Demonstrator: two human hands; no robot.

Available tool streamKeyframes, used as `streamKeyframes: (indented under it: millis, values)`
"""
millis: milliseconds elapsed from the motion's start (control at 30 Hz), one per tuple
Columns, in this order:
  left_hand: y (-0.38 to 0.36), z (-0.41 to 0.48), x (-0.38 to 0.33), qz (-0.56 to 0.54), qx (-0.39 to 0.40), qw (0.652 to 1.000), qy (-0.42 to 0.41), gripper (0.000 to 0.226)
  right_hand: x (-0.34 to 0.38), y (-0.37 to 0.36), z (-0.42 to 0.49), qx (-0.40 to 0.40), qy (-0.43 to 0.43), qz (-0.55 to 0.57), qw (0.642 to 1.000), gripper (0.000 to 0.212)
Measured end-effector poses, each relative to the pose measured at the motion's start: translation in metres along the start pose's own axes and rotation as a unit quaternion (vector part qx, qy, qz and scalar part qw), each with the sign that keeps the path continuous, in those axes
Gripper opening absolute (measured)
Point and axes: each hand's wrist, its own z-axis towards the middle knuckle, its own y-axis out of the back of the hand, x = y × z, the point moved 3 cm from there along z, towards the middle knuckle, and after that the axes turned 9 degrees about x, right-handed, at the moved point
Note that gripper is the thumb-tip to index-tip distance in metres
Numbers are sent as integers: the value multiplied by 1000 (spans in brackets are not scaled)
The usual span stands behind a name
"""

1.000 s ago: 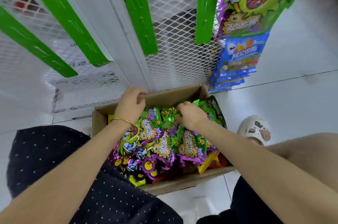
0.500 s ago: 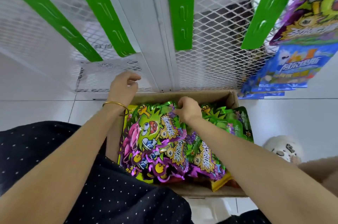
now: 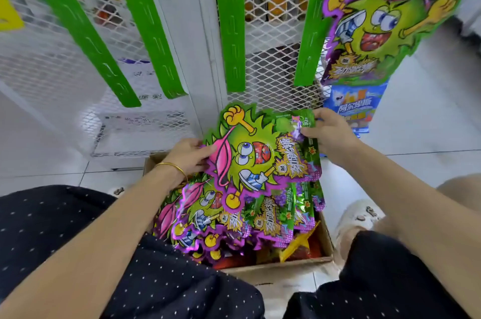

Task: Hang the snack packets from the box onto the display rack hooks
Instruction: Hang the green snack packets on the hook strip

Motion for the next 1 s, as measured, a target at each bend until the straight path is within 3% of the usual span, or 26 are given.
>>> streamKeyframes:
  millis: [67, 133, 200, 267, 400, 467, 600, 700, 867, 1000]
  values:
    - [-11, -3, -17, -1, -4, 999, -37, 16, -5, 17, -6, -21, -17, 10, 1000, 23]
    - [-22, -10, -42, 63, -12, 994, -92, 10, -5, 32, -11, -50, -40, -87, 994, 22]
    - [-35, -20, -72, 116, -5, 980, -160, 20, 6, 42, -16, -57, -32, -219, 973, 49]
    - [-51, -29, -101, 201, 0, 955, -220, 14, 30, 44, -23, -54, 58, -311, 947, 63]
    - [-93, -38, -153, 323, 31, 895, -307, 19, 81, 31, -40, 5, 232, -384, 894, 43]
    - [-112, -40, -182, 330, 49, 880, -338, 18, 99, 35, -39, 1, 260, -399, 879, 28]
    - [-138, -42, -239, 321, 46, 867, -378, 25, 134, 75, -41, -26, 259, -355, 898, 6]
    - [-154, -45, -289, 270, 18, 864, -425, 26, 162, 112, -50, -63, 274, -315, 906, 10]
    - [-170, -47, -360, 185, -93, 830, -518, 30, 207, 158, -49, -109, 292, -292, 904, 26]
    - [-183, -47, -386, 189, -127, 822, -522, 24, 236, 173, -44, -162, 322, -363, 859, 21]
